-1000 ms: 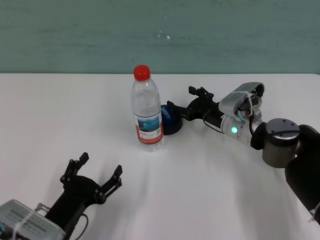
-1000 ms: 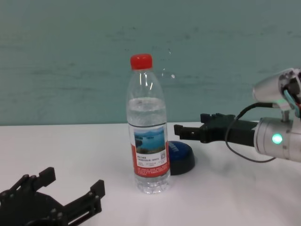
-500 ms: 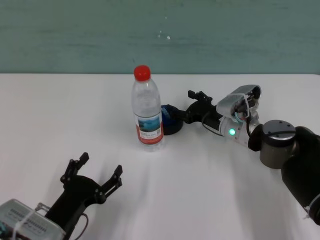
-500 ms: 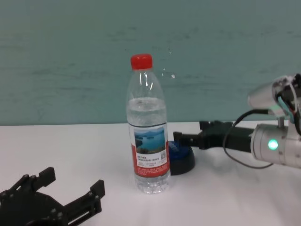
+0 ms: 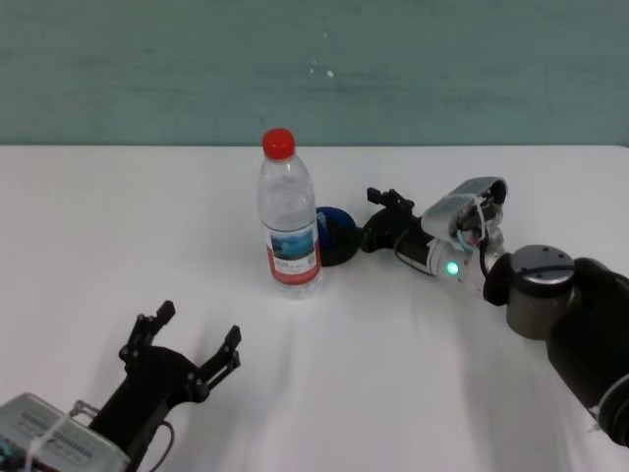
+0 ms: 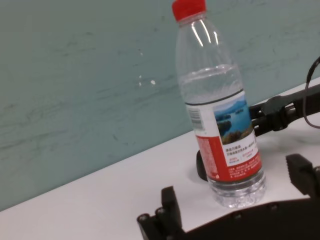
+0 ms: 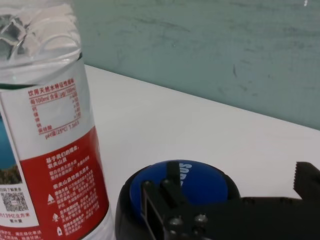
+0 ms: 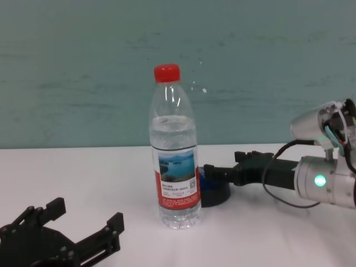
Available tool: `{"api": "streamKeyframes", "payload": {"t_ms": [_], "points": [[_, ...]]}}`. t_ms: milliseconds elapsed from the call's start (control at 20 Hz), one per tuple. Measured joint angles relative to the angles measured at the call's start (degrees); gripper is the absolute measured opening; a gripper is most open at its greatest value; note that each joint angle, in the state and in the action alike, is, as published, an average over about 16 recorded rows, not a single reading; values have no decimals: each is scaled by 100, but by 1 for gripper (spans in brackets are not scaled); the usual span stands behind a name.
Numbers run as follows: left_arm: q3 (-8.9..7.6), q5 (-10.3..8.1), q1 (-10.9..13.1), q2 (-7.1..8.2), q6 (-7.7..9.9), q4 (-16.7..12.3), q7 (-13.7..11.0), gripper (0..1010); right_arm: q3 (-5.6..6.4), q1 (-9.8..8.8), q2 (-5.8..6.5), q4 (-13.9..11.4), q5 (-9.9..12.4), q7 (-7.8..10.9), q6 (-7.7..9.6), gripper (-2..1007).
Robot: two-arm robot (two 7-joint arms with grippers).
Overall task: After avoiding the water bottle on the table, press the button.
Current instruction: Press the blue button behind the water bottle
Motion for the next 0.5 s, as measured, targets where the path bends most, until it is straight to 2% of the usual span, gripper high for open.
{"api": "streamKeyframes", "payload": {"t_ms": [200,500], "points": [[0,0,0,0,0,0,0,1000,19,-21,-10,-27,-29,-3,-4,1004],[0,0,0,0,0,0,0,1000,82,-162,79,-436,-27,-65,50,1004]]}}
